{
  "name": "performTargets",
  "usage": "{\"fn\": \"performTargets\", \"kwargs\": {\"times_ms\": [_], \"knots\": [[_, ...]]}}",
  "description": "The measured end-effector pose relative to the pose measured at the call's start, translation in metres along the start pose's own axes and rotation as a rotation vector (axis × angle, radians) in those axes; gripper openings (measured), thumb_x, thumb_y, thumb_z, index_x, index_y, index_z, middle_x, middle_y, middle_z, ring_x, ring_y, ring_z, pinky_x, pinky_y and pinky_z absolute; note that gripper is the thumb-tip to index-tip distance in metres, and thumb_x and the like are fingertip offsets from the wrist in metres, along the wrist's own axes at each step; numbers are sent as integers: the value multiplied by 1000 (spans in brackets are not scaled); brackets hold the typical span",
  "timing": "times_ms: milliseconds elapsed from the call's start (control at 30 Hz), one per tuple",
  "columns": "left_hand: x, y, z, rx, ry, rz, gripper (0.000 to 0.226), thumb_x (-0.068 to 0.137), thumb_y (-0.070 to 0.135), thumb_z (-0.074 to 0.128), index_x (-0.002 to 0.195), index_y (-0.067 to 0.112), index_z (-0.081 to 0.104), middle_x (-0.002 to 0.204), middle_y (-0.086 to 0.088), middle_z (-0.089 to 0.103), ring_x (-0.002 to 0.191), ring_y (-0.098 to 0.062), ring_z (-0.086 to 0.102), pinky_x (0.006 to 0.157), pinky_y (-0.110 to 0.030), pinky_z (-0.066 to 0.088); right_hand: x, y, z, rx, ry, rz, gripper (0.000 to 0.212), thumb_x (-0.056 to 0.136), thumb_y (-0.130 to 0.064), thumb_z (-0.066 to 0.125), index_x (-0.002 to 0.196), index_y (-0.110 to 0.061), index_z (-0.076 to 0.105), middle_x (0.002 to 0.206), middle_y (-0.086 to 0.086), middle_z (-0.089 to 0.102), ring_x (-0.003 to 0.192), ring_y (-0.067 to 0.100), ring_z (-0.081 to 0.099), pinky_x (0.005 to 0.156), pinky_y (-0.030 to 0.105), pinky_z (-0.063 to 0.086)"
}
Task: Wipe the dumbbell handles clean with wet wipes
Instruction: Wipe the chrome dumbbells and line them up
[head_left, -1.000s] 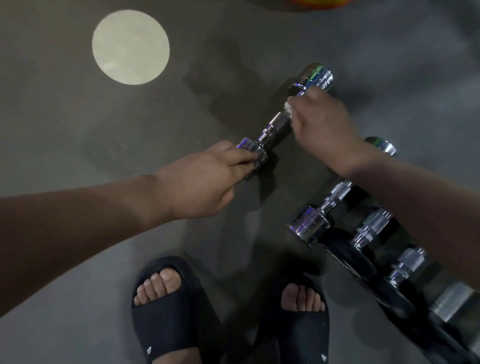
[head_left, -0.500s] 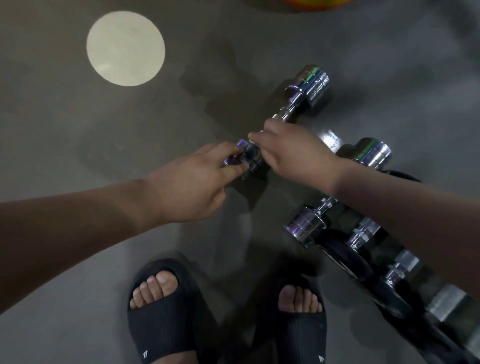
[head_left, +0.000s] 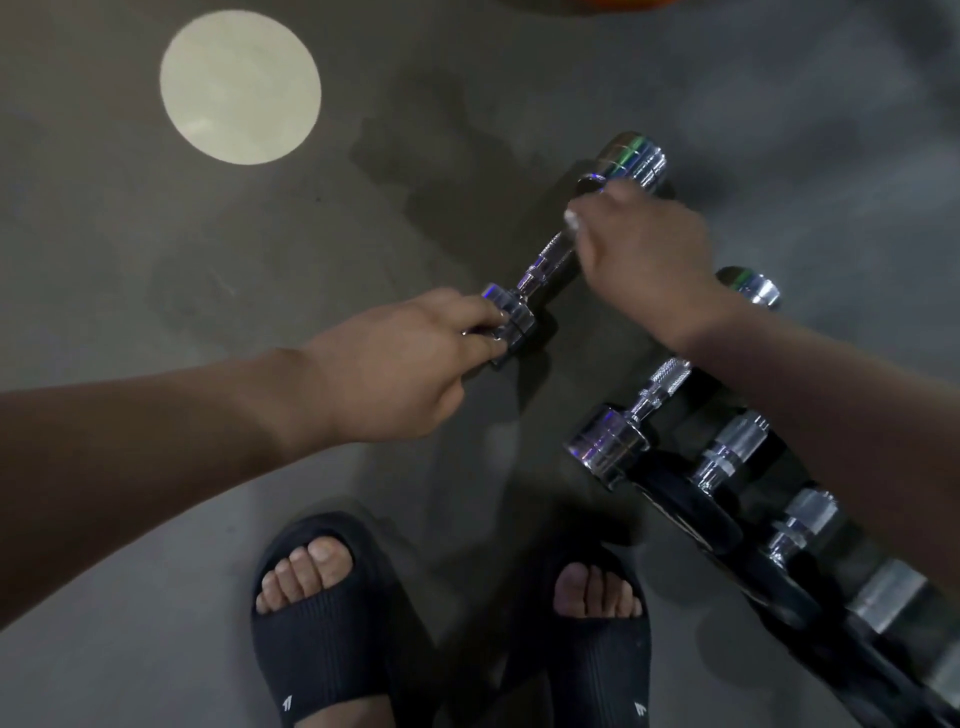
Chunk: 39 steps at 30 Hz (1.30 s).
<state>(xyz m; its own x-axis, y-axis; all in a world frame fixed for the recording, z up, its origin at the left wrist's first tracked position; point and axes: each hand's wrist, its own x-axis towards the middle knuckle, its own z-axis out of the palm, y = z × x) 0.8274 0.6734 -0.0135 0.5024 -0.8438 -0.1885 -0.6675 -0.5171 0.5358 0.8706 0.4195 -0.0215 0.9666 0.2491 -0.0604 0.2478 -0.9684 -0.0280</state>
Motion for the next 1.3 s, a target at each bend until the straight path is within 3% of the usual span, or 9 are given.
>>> {"fn": "performTargets", "kwargs": {"times_ms": [133, 333, 500, 667, 767, 867, 1033, 1167, 1300], "knots": [[-1, -1, 2, 4, -3, 4, 44, 83, 16, 51, 124, 10, 65, 136, -10, 54, 113, -30, 55, 94, -40, 52, -5, -5, 7, 111, 16, 6, 38, 94, -27, 45, 122, -12, 65, 110, 17, 62, 78, 45, 65, 65, 46, 54], [3, 2, -3, 26, 5, 13, 50, 81, 22, 40, 120, 8, 68, 130, -12, 59, 107, -32, 58, 89, -42, 53, -25, -19, 13, 385, -145, -286, 35, 97, -28, 47, 124, -17, 67, 101, 9, 62, 83, 36, 66, 69, 42, 56], [2, 6, -1, 13, 4, 24, 51, 82, 23, 37, 119, 5, 68, 133, -13, 58, 107, -34, 59, 90, -43, 54, -12, 3, 12, 254, 30, -4, 33, 99, -32, 46, 118, -17, 69, 102, 13, 65, 80, 41, 67, 69, 47, 56], [0, 12, -3, 45, -10, -5, 52, 78, 21, 40, 120, 5, 67, 131, -14, 59, 105, -35, 59, 90, -41, 54, -29, -22, 8, 343, -180, -274, 37, 95, -34, 44, 120, -22, 68, 100, 8, 64, 84, 36, 67, 68, 43, 56], [-1, 23, -2, 51, -23, -20, 55, 76, 23, 38, 119, 6, 69, 134, -14, 59, 111, -35, 60, 90, -38, 56, -19, -2, 1, 226, -121, -126, 32, 98, -42, 43, 118, -31, 65, 103, 5, 63, 86, 37, 67, 70, 45, 56], [-5, 31, -1, 100, -47, -47, 49, 74, 20, 52, 117, 8, 70, 140, -13, 57, 116, -33, 61, 89, -35, 56, -15, 11, -1, 174, 17, 98, 29, 98, -32, 47, 112, -22, 70, 105, 13, 65, 87, 42, 66, 72, 46, 55], [-8, 48, -3, 150, -89, -97, 58, 69, 24, 51, 121, 5, 70, 145, -17, 54, 124, -36, 58, 97, -37, 52, -37, -16, 6, 326, -42, -11, 32, 91, -24, 48, 109, -12, 73, 99, 15, 66, 86, 40, 67, 72, 45, 56], [-4, 65, -11, 209, -144, -151, 56, 87, 24, 54, 141, 14, 56, 160, -7, 34, 143, -26, 37, 108, -32, 42, -50, -15, -7, 466, -48, 116, 31, 94, -28, 50, 111, -16, 74, 105, 10, 66, 93, 33, 66, 83, 41, 54], [-7, 71, -25, 272, -233, -185, 56, 90, 27, 52, 146, 24, 49, 151, 1, 41, 139, -22, 39, 104, -35, 46, -69, 3, -13, 604, -37, 268, 19, 100, -25, 58, 107, -21, 76, 107, -1, 48, 74, 11, 55, 73, 21, 45]]}}
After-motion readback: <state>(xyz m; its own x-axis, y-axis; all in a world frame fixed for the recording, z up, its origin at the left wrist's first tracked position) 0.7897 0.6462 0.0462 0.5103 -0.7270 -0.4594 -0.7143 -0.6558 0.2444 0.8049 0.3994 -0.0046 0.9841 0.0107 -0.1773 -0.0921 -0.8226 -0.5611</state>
